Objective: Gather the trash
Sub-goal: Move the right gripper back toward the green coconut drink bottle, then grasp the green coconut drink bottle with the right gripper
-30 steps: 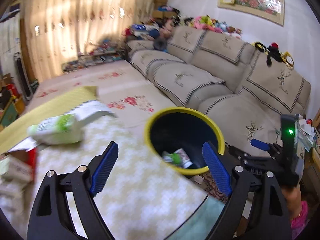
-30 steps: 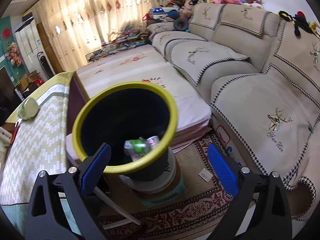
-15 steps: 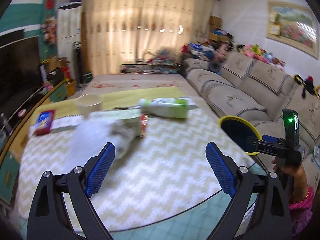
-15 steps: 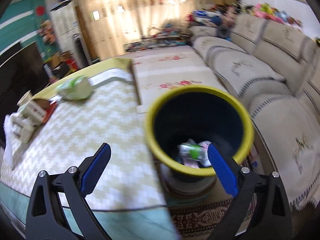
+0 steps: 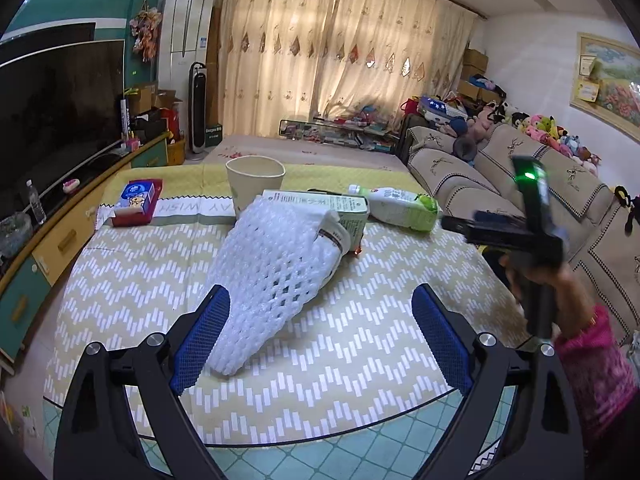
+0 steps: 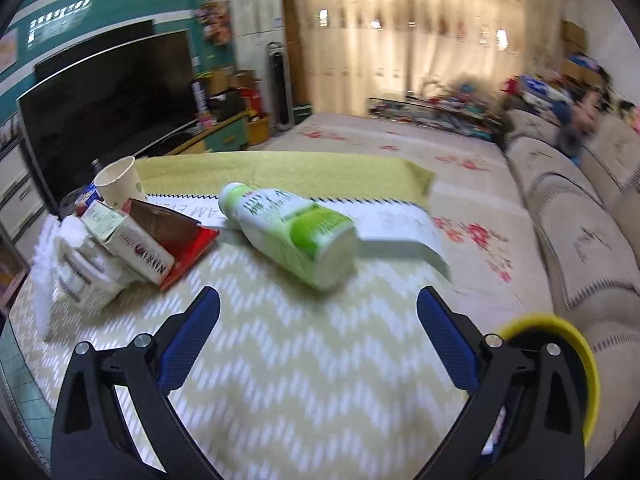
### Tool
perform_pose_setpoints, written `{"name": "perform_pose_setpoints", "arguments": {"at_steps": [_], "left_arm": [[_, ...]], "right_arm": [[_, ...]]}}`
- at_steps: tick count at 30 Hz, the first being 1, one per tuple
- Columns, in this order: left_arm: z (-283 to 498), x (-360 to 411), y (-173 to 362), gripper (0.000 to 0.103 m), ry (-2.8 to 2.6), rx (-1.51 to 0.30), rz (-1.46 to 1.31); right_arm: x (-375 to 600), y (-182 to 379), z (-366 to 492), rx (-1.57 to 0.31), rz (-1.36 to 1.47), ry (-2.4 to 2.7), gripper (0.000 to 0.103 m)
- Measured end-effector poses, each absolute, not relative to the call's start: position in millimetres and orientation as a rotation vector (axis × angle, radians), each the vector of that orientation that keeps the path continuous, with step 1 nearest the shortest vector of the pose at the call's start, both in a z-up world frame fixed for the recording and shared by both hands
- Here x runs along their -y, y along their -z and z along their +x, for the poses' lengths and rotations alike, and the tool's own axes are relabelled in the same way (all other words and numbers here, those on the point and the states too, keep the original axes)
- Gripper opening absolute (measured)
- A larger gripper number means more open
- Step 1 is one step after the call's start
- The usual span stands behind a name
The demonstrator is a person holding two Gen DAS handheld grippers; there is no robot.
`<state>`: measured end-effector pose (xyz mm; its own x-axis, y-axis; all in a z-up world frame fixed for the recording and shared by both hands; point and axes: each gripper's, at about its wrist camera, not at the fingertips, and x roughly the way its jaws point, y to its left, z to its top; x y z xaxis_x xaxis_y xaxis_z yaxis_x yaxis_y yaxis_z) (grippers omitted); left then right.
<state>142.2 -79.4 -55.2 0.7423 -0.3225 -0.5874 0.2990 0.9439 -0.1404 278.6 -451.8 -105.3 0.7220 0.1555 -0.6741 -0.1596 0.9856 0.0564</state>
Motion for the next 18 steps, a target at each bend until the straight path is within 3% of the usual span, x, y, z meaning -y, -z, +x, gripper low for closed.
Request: {"name": "perform_pose_setpoints", "arguments": {"at_steps": [10, 18], "left_arm": [[155.8, 76.8, 66.7, 0.091, 0.319, -0.686, -0.047], [158.3, 86.1, 70.6, 0.091, 0.330, -0.695, -0.036]], "right_arm": [[459.3, 123.0, 339.9, -0.797, 0.008, -0.328, 0.094], [437.9, 119.5, 316.3, -0.778, 0.000, -0.436, 0.095]]}}
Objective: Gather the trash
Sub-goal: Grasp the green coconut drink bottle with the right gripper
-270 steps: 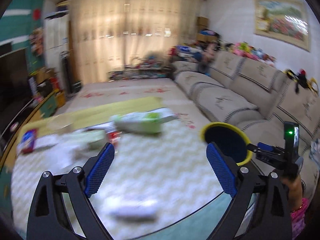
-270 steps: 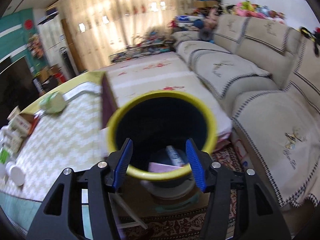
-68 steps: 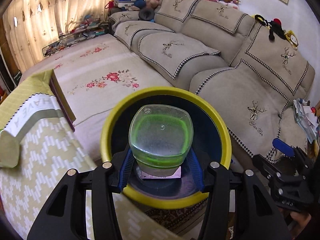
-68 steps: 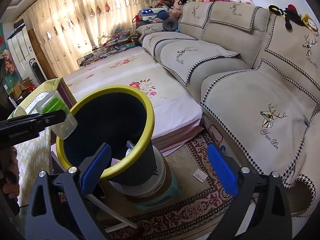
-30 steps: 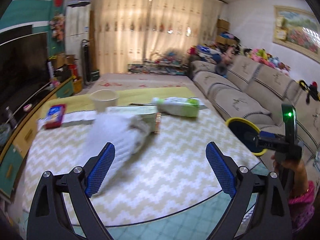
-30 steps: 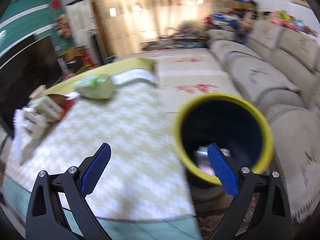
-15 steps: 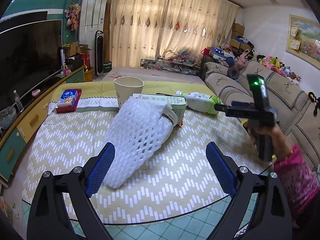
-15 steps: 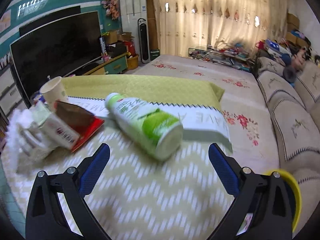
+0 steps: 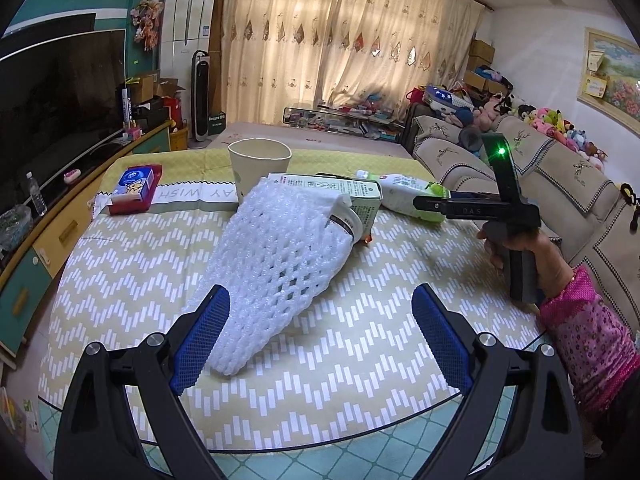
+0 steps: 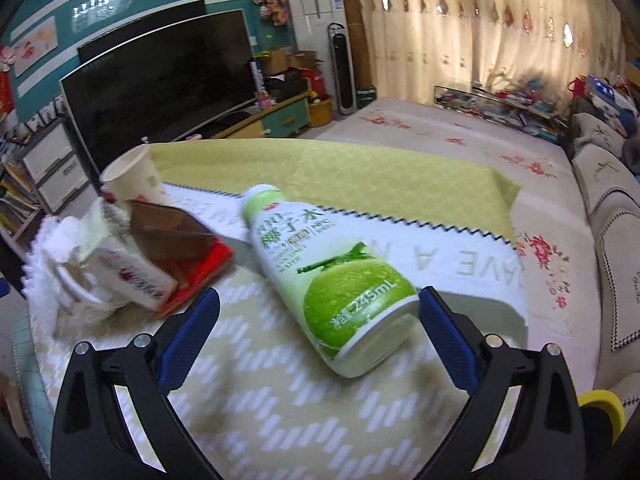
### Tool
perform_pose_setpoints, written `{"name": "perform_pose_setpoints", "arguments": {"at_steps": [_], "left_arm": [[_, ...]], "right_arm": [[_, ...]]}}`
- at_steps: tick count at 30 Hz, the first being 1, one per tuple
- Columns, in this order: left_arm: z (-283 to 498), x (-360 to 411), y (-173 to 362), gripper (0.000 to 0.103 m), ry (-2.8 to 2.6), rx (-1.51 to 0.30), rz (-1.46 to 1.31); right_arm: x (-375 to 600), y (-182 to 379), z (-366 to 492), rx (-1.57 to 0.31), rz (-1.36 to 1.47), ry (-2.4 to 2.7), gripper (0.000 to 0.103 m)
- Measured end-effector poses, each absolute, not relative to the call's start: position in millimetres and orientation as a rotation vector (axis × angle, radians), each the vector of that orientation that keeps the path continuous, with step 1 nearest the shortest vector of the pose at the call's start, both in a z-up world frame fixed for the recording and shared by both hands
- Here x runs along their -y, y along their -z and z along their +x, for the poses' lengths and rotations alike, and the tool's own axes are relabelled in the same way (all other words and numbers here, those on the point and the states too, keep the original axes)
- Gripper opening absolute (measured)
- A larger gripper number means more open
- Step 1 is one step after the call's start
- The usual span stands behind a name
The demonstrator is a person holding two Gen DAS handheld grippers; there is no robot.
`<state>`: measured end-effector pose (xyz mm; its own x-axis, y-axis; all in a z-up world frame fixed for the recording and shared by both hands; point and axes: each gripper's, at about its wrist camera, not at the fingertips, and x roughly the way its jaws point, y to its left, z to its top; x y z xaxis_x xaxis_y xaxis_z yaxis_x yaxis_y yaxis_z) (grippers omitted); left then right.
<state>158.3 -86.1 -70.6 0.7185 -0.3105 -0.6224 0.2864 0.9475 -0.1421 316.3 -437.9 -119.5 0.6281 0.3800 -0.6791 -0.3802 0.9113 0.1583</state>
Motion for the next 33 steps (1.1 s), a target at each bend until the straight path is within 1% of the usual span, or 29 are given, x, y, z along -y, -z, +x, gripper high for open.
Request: {"name": "perform_pose_setpoints", "arguments": {"at_steps": [8, 9, 10, 12, 16, 20, 23, 24, 25, 26, 33], "left_arm": [[155.9, 88.3, 74.9, 0.091, 0.347, -0.703, -0.038], [155.7, 87.3, 75.9, 0.091, 0.348, -0.704, -0.041], [155.4, 86.9, 76.3, 0.091, 0.350, -0.705, -0.044], [154.3, 85.4, 77.2, 0.091, 0.347, -0.704, -0.046], [156.6, 80.2, 79.2, 0.091, 0.338, -0.711, -0.061], [156.8, 80.2, 81.5, 0.091, 0.342, -0.718, -0.068], [155.9, 80.5, 83.5, 0.091, 0.342, -0.718, -0.062], [156.1, 80.0, 84.0, 0.091, 0.342, -0.719, -0.064], [156.4, 79.3, 84.4, 0.091, 0.341, -0.721, -0.069], [156.8, 78.8, 85.0, 0.091, 0.341, -0.722, -0.072], [156.9, 76.6, 86.0, 0.091, 0.342, -0.719, -0.078]], "right_arm": [[408.9, 124.4, 287.1, -0.758, -0.115, -0.390, 0.093], [408.5, 126.9, 290.6, -0.772, -0.110, -0.388, 0.091], [408.7, 128.1, 293.3, -0.786, -0.093, -0.398, 0.083], [406.9, 126.3, 292.6, -0.792, -0.076, -0.415, 0.076], [395.7, 122.5, 286.9, -0.778, -0.089, -0.414, 0.076], [389.3, 131.8, 299.7, -0.825, -0.092, -0.357, 0.076], [391.8, 129.6, 302.3, -0.814, -0.071, -0.347, 0.072], [392.9, 129.4, 303.2, -0.817, -0.066, -0.335, 0.066], [395.1, 129.5, 304.0, -0.822, -0.057, -0.323, 0.053], [397.6, 129.1, 303.6, -0.824, -0.045, -0.320, 0.050], [413.5, 108.2, 277.8, -0.764, 0.022, -0.301, 0.049]]}}
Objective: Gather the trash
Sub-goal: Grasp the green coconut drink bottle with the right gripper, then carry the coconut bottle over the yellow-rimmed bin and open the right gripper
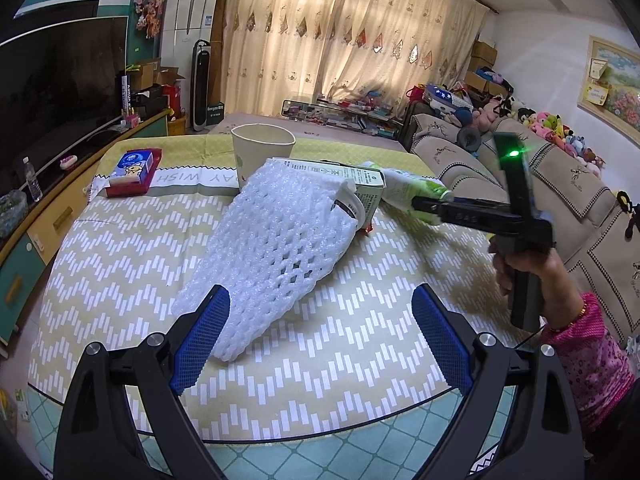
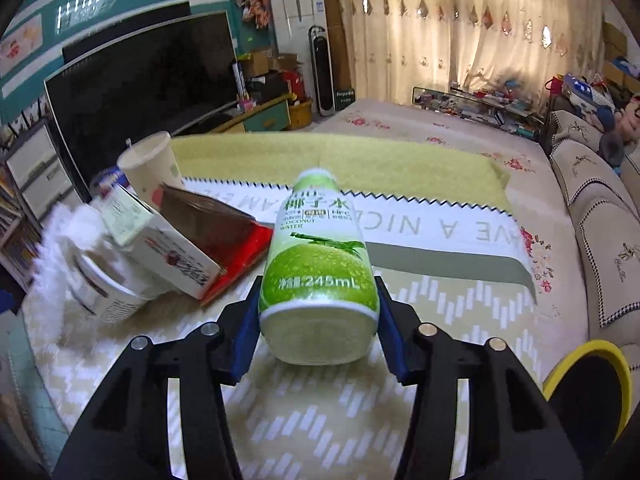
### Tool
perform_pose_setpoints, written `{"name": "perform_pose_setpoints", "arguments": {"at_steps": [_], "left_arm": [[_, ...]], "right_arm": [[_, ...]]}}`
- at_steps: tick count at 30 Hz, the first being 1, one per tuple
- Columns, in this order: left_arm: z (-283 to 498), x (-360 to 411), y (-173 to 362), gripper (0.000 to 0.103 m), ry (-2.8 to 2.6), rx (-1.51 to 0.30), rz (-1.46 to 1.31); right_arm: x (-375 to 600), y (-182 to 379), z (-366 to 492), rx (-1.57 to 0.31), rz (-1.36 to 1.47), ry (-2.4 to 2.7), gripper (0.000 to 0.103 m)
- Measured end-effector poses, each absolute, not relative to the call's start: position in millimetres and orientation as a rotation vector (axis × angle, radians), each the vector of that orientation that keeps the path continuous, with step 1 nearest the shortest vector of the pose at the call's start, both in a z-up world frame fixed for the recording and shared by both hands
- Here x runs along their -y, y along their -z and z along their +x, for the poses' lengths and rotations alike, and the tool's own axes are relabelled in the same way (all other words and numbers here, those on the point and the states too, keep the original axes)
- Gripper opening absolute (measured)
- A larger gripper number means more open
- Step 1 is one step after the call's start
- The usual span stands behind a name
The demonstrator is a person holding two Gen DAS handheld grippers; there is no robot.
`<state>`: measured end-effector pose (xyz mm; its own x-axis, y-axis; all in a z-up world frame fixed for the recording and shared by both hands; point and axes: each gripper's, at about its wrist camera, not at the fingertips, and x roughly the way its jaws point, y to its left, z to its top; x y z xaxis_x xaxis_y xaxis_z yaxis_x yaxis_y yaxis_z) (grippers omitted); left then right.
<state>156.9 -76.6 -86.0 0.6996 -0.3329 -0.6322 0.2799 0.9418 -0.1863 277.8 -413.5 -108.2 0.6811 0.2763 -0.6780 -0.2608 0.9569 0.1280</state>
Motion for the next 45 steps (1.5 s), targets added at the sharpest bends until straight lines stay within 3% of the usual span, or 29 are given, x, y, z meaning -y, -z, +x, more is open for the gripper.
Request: {"name": "perform_pose_setpoints", "arguments": {"at_steps": [13, 32, 40, 45], "left_arm": [[141.1, 88.8, 81.0, 0.091, 0.385, -0.696, -0.056], [108.8, 94.5, 66.4, 0.091, 0.394, -0.649, -0.021], [109.4, 98.9, 68.6, 0.091, 0.389, -0.657, -0.008], [114.4, 102.1, 72.9, 0.091, 0.385, -0.670, -0.002]], "right_arm": [[434.0, 51.7, 201.2, -0.646, 0.067, -0.264, 0.049], [455.0, 24.9, 144.2, -0.578, 0.121, -0.220, 0.049], [516.9, 13.3, 139.1, -0.530, 0.163, -0.051, 0.049], [570.1, 34.9, 144.7, -0.556, 0.184, 0.117, 0.049]]}}
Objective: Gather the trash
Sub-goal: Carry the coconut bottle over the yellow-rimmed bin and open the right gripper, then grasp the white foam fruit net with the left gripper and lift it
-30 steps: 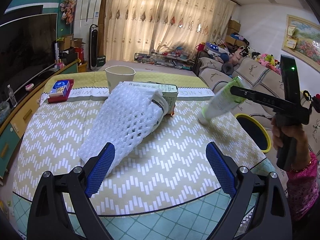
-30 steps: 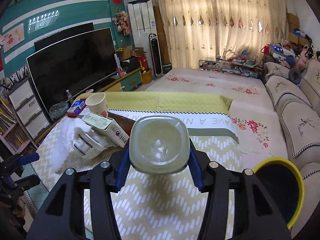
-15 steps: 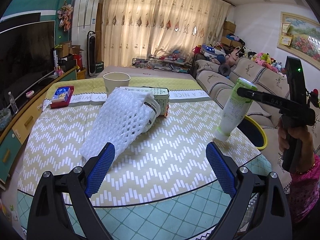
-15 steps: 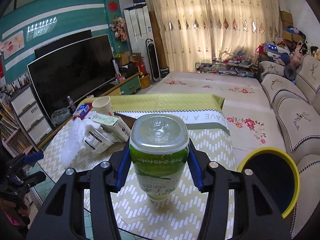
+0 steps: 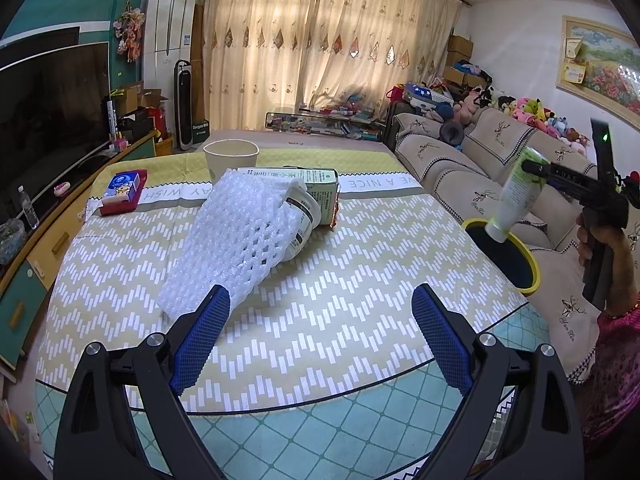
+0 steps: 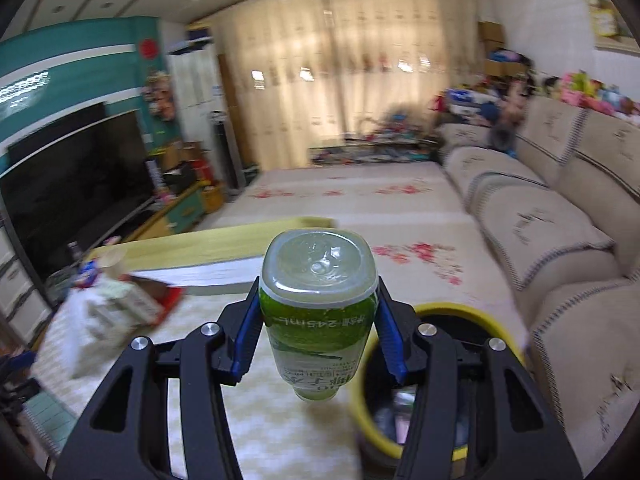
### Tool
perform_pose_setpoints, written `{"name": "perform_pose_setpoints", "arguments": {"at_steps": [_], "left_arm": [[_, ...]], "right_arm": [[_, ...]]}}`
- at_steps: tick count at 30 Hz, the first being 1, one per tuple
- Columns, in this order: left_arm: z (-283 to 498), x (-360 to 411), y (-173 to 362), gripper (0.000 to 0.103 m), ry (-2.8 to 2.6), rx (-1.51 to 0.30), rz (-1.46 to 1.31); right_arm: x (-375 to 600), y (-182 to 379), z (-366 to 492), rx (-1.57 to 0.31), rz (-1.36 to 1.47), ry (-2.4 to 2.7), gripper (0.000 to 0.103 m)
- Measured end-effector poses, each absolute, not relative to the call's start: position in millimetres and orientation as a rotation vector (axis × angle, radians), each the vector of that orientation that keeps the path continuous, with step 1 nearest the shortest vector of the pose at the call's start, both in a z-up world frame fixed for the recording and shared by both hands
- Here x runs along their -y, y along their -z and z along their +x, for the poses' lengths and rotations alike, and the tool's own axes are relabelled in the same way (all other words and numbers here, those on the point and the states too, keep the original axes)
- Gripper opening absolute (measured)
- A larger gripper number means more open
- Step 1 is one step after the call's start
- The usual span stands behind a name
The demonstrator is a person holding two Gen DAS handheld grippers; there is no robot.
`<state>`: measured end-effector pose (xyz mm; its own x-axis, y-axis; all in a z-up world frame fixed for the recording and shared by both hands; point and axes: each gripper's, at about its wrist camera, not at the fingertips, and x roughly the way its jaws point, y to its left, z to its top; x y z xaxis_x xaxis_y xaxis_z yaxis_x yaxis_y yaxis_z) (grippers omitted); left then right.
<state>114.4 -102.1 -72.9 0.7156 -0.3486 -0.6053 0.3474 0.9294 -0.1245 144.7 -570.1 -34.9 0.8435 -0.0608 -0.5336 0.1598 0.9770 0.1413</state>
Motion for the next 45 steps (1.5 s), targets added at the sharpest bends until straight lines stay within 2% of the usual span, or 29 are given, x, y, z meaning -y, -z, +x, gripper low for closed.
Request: {"name": "perform_pose_setpoints", "arguments": {"at_steps": [12, 14, 16, 22, 31, 33, 38, 42, 45], "left_arm": [[136.6, 91.4, 84.4, 0.091, 0.335, -0.716, -0.014], [140.3, 89.7, 84.9, 0.091, 0.324, -0.708, -0.004], [143.8, 89.0, 86.2, 0.091, 0.314, -0.702, 0.017], [161.5, 84.9, 94.7, 0.091, 0.284, -0.710, 0.073], [195.3, 85.3, 123.2, 0.090, 0.257, -0.781, 0.151], [201.2, 84.6, 129.6, 0.086, 0.241, -0.801, 0.161], [208.2, 76.4, 136.3, 0.063, 0.244, -0.836, 0.130], [206.7, 70.0, 136.7, 0.051, 0.239, -0.837, 0.120], [206.4, 63.8, 136.8, 0.035, 0.242, -0.838, 0.098]], "right_arm": [[645.8, 123.4, 164.7, -0.713, 0.236, 0.318, 0.050], [645.2, 126.7, 165.7, -0.716, 0.227, 0.321, 0.050], [646.8, 126.6, 166.6, -0.712, 0.219, 0.329, 0.056], [639.4, 120.5, 162.8, -0.700, 0.196, 0.330, 0.061], [633.4, 123.4, 161.6, -0.716, 0.193, 0.328, 0.062], [632.7, 123.2, 161.5, -0.717, 0.194, 0.324, 0.062], [630.3, 124.5, 161.2, -0.718, 0.199, 0.315, 0.062], [627.3, 127.6, 162.3, -0.724, 0.205, 0.307, 0.062], [622.3, 127.5, 159.8, -0.720, 0.209, 0.298, 0.062]]}}
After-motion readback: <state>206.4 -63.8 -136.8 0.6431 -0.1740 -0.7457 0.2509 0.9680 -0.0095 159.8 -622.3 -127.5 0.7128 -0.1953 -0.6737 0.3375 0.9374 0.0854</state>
